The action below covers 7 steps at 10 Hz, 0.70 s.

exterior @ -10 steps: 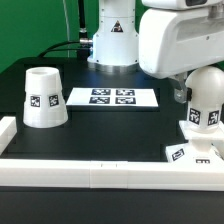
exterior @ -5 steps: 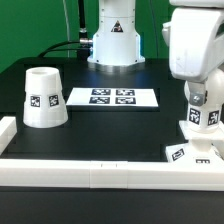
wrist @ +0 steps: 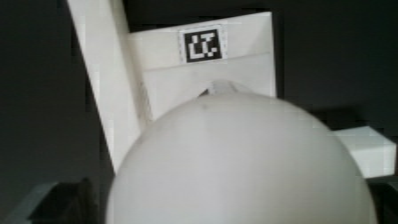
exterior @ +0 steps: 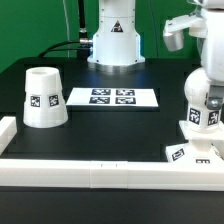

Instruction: Assemble lamp

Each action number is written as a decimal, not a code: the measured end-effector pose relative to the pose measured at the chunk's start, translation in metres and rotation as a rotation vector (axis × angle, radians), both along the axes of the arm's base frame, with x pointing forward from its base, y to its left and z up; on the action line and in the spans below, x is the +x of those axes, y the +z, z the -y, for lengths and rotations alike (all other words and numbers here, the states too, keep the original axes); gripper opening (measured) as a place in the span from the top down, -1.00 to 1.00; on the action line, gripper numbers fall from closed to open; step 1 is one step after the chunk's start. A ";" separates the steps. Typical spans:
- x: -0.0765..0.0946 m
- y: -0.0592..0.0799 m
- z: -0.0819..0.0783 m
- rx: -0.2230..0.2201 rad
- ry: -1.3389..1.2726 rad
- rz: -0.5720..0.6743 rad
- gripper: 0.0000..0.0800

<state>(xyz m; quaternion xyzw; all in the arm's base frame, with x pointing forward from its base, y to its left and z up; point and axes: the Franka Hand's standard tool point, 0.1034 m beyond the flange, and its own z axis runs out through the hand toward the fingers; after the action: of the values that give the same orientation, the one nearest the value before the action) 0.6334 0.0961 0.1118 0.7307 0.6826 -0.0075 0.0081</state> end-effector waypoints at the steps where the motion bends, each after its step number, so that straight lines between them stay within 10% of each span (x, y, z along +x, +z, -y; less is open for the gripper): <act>1: 0.000 0.000 0.000 -0.010 0.064 0.000 -0.75; 7: 0.001 -0.003 0.010 -0.039 0.346 -0.010 -0.75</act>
Offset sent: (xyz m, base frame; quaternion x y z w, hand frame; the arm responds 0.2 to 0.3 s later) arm -0.0004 0.0063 -0.0003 0.0012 0.0020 -0.1217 0.9926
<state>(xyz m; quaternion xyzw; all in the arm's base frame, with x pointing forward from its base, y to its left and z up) 0.6343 0.0861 0.1091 0.6021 0.7979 -0.0226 0.0201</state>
